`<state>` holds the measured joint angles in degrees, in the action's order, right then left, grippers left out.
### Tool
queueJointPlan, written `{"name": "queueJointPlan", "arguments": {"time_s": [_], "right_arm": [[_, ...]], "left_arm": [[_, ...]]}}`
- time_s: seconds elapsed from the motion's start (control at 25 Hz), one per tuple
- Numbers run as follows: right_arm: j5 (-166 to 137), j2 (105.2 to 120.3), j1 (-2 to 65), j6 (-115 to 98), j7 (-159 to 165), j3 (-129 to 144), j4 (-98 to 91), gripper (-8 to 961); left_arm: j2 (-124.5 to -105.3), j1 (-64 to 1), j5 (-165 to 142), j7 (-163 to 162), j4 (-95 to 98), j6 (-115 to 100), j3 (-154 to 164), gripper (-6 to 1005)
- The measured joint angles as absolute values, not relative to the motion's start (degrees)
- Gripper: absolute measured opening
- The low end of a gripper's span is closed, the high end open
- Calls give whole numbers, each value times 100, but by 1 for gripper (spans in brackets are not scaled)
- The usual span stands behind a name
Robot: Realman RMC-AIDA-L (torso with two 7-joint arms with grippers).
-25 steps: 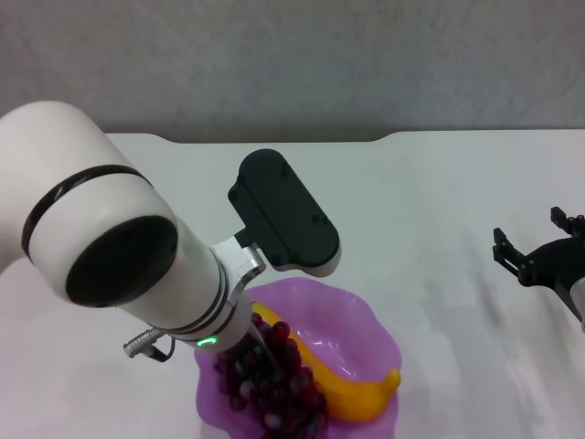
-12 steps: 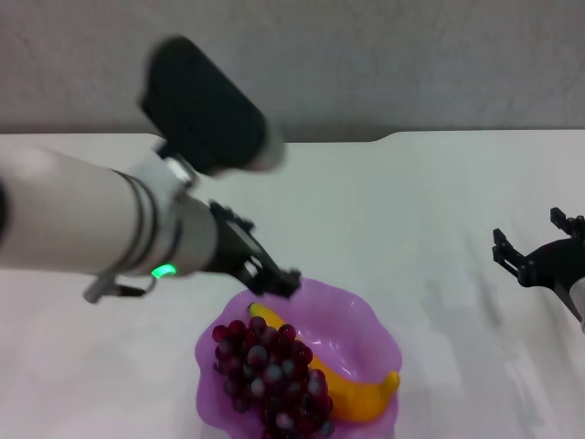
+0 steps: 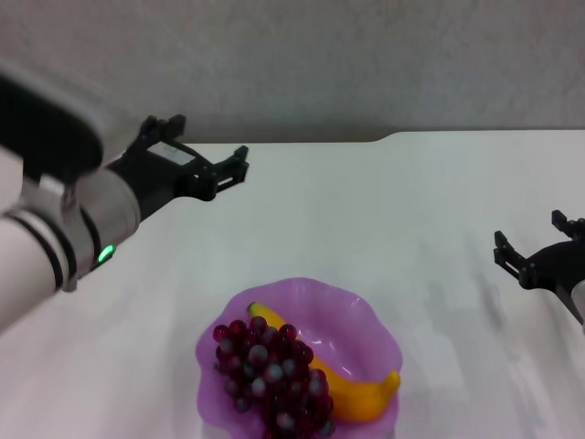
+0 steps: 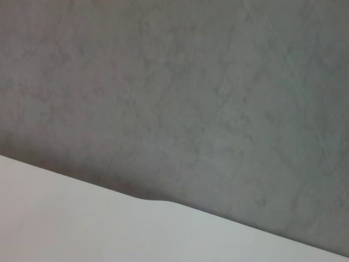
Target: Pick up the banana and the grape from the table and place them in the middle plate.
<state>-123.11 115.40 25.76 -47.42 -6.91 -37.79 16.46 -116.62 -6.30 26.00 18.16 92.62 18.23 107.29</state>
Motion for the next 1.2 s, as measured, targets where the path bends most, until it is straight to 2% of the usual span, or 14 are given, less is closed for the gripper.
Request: {"name": "queueJointPlan", "arguments": {"time_s": [0.2, 0.6, 0.84, 1.2], "right_arm": [[-12325, 11540, 2569, -4755, -686, -3779, 1662, 889], [-12313, 11558, 2648, -4864, -660, -3770, 1798, 888], [-12326, 11558, 2632, -5007, -652, -3770, 1849, 888], [-12308, 11565, 2648, -4985, -652, -3622, 1857, 888]], "left_arm": [[-11652, -786, 2883, 1792, 7458, -743, 11342, 893], [-11704, -2075, 3002, -704, 2763, -5742, 11995, 893], [-11726, -2562, 3390, -1931, 1418, -6021, 11979, 894], [-11761, -2613, 3668, -1948, 1357, -5391, 12034, 894]]}}
